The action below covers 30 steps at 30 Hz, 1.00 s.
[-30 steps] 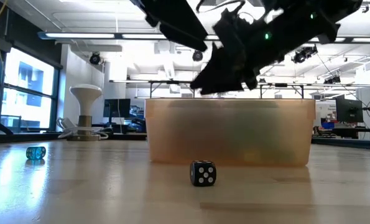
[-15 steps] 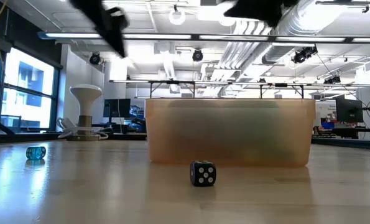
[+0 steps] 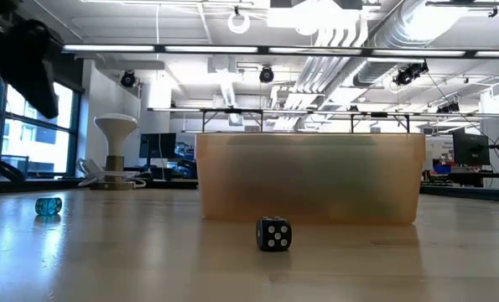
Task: Pick & Place Dice
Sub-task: Put the small blue die into the orange bin
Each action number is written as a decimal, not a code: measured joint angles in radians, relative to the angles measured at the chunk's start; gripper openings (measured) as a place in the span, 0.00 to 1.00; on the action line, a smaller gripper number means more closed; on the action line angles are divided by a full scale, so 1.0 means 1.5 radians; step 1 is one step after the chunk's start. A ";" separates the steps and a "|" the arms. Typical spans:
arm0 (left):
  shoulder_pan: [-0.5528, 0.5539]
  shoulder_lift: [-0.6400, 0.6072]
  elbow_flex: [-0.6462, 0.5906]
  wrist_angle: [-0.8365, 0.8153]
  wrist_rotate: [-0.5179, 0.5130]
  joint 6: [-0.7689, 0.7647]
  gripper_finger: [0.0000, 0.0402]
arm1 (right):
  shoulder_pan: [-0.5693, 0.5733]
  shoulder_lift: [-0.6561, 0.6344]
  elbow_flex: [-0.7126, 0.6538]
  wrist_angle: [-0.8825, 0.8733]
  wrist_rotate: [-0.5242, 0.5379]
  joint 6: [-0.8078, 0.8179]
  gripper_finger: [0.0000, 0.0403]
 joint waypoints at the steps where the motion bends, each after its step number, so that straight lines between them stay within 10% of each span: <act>1: -0.014 0.000 -0.006 0.003 -0.031 -0.007 0.94 | 0.002 0.007 0.001 0.005 0.000 0.007 0.52; 30: -0.061 0.003 -0.290 0.453 -0.130 0.023 0.94 | -0.012 0.080 0.000 0.035 -0.053 0.018 0.52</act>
